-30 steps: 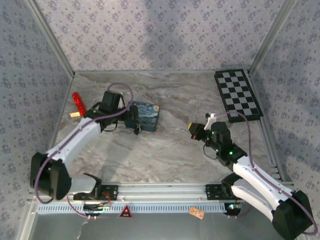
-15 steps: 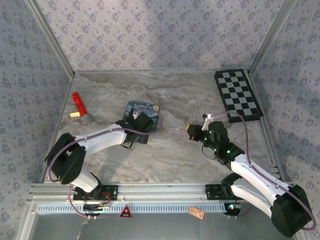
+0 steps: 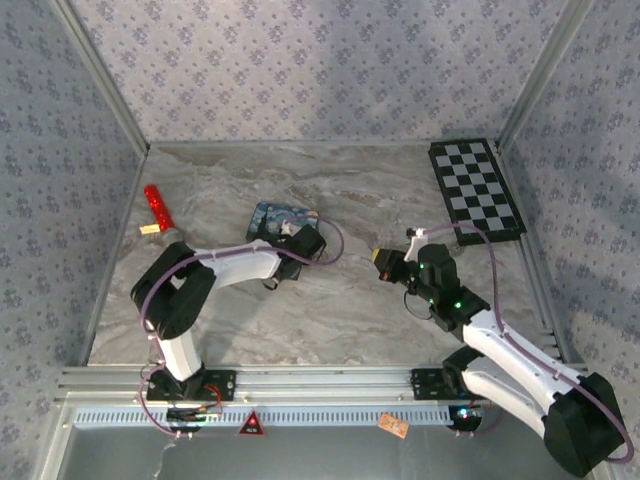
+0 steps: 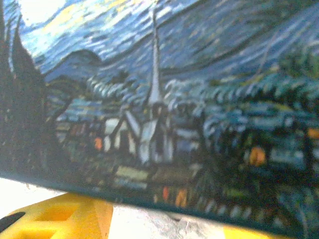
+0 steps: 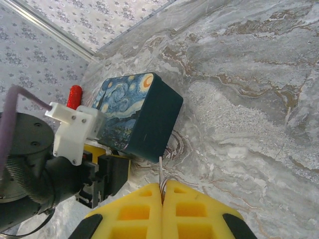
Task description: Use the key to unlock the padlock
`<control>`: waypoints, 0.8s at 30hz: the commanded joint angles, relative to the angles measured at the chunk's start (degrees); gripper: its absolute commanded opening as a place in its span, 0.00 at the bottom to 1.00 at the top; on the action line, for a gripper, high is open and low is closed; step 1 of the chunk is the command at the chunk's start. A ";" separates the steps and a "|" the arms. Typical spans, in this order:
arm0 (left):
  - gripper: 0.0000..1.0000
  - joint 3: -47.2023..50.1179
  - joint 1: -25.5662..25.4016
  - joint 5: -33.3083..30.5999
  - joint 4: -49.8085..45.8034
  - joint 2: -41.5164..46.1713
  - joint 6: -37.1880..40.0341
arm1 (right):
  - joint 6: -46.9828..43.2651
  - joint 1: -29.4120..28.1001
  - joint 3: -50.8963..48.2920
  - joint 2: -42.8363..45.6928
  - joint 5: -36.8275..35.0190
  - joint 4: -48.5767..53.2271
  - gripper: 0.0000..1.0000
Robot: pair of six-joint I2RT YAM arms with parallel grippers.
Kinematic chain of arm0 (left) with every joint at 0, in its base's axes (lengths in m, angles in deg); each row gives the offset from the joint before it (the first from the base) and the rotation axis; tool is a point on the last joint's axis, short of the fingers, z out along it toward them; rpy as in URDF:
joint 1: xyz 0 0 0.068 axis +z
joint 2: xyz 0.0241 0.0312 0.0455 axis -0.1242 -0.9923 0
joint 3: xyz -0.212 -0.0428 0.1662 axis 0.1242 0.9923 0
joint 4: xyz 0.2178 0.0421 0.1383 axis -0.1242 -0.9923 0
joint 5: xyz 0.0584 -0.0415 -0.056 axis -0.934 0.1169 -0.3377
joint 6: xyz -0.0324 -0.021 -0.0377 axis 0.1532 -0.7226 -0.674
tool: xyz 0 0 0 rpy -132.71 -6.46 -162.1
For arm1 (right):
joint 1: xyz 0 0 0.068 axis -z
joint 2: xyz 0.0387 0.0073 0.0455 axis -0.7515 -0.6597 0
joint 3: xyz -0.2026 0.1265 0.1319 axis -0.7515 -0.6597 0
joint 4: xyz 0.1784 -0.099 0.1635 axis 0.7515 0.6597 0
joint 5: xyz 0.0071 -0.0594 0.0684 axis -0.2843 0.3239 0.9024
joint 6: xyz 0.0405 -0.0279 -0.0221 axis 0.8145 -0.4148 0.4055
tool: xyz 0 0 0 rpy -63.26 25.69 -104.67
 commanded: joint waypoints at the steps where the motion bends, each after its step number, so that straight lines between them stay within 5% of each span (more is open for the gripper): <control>1: 0.57 -2.04 -0.40 -5.31 -0.72 -1.97 -0.12 | 0.78 -0.27 -0.75 0.98 -0.27 -0.61 0.00; 5: 0.50 -2.31 -0.39 -6.85 1.40 -3.78 0.28 | 0.83 -0.29 -0.86 1.00 -0.32 -0.70 0.00; 13: 0.17 -1.06 -0.41 -6.23 4.29 -3.95 0.03 | 1.01 -0.28 -1.03 1.52 -0.32 -0.19 0.00; 20: 0.14 2.79 -0.29 -2.48 6.57 0.71 -0.79 | 1.39 -0.28 -1.20 1.63 -0.50 -0.18 0.00; 24: 0.11 3.98 1.07 5.99 8.28 4.22 -1.29 | 1.54 -0.40 -0.56 1.35 -0.06 -0.14 0.00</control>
